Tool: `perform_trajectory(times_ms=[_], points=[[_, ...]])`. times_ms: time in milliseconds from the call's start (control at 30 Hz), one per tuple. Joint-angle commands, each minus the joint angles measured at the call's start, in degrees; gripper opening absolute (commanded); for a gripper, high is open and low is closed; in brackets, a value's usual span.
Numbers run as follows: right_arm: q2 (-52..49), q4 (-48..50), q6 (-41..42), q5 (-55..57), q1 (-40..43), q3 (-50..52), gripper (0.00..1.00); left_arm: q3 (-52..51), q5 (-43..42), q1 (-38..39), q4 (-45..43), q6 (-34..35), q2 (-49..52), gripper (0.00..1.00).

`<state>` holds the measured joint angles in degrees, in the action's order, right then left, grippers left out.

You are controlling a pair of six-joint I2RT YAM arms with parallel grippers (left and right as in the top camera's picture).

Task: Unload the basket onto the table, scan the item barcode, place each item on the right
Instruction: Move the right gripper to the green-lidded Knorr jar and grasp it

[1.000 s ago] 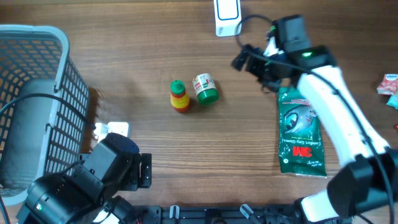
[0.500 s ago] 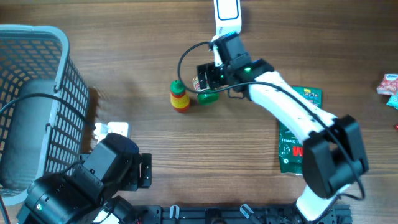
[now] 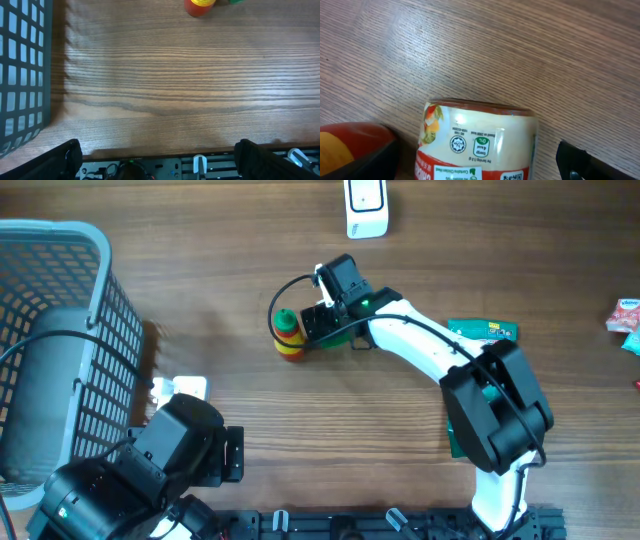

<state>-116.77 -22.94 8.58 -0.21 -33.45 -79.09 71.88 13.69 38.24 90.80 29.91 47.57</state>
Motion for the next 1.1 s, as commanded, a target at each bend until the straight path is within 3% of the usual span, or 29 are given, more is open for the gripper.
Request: perform_trajectory(times_ms=[0, 200, 300, 400, 467, 733, 767, 867, 1067], points=[[-2.10, -0.68, -0.57, -1.03, 0.22, 0.09, 0.88, 0.11, 0.50, 0.15, -0.13, 0.79, -0.22, 1.00], [-2.05, -3.41, 6.93, -9.64, 3.45, -0.11, 0.80, 0.11, 0.50, 0.15, -0.15, 0.79, -0.22, 1.00], [-2.05, -5.86, 8.52, -18.36, 7.63, -0.20, 0.70, 0.11, 0.50, 0.15, -0.13, 0.79, -0.22, 1.00], [-2.05, -9.46, 7.91, -31.82, 14.38, -0.20, 0.69, 0.11, 0.50, 0.15, -0.15, 0.79, -0.22, 1.00], [-2.05, -11.76, 7.80, -32.68, 17.73, -0.20, 0.74, 0.11, 0.50, 0.15, -0.13, 0.79, -0.22, 1.00], [-1.07, -20.70, 5.42, -20.28, 23.54, -0.20, 0.92, 0.11, 0.50, 0.15, -0.13, 0.79, -0.22, 1.00], [-0.74, -20.81, 6.10, -18.14, 23.56, -0.20, 1.00, 0.11, 0.50, 0.15, -0.15, 0.79, -0.22, 1.00], [0.44, -22.16, 14.05, -5.55, 23.58, -0.20, 1.00, 0.11, 0.50, 0.15, -0.15, 0.79, -0.22, 1.00], [2.73, -26.67, 18.49, 11.93, 23.58, -0.20, 1.00, 0.11, 0.50, 0.15, -0.15, 0.79, -0.22, 1.00]])
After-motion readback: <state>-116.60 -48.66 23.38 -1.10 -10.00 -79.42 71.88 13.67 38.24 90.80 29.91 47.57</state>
